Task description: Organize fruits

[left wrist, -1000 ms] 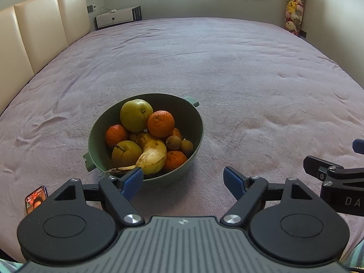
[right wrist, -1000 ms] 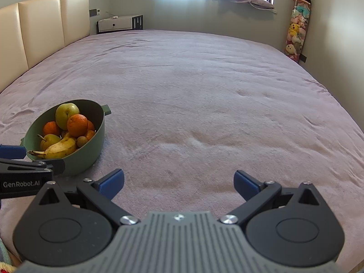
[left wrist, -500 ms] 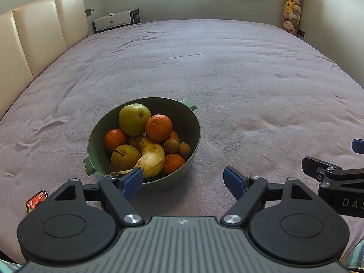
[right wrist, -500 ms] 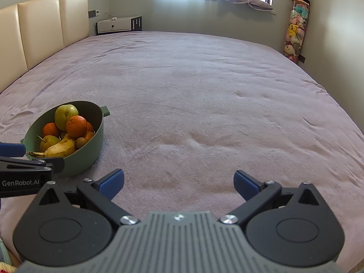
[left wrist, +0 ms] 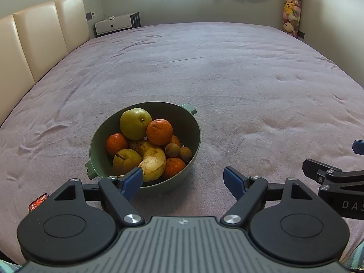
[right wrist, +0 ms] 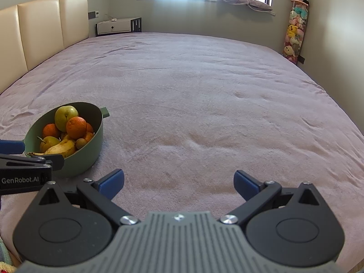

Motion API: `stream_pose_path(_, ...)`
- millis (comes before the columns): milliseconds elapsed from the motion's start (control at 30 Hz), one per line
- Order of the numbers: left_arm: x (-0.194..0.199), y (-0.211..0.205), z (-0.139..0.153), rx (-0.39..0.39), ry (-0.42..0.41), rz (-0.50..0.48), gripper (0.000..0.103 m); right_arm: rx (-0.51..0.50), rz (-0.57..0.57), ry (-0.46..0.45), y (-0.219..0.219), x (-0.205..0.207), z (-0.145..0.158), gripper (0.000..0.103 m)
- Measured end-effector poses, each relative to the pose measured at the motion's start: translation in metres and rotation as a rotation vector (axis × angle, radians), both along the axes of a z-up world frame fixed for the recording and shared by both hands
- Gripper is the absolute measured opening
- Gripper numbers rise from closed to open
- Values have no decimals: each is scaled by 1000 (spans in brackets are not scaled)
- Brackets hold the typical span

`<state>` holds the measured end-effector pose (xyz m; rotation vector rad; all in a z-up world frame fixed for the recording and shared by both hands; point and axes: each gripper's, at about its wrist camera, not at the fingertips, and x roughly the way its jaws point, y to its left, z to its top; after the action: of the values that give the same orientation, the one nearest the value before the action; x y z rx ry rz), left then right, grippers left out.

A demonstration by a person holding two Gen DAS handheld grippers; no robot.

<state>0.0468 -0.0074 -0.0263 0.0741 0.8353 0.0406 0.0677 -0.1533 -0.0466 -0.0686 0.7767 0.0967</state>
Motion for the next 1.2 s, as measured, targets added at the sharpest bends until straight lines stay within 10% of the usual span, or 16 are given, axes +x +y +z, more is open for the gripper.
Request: stream_pose_path(1200, -3, 1, 4, -10, -24, -3, 94, 3, -15, 18, 5, 2, -4, 99)
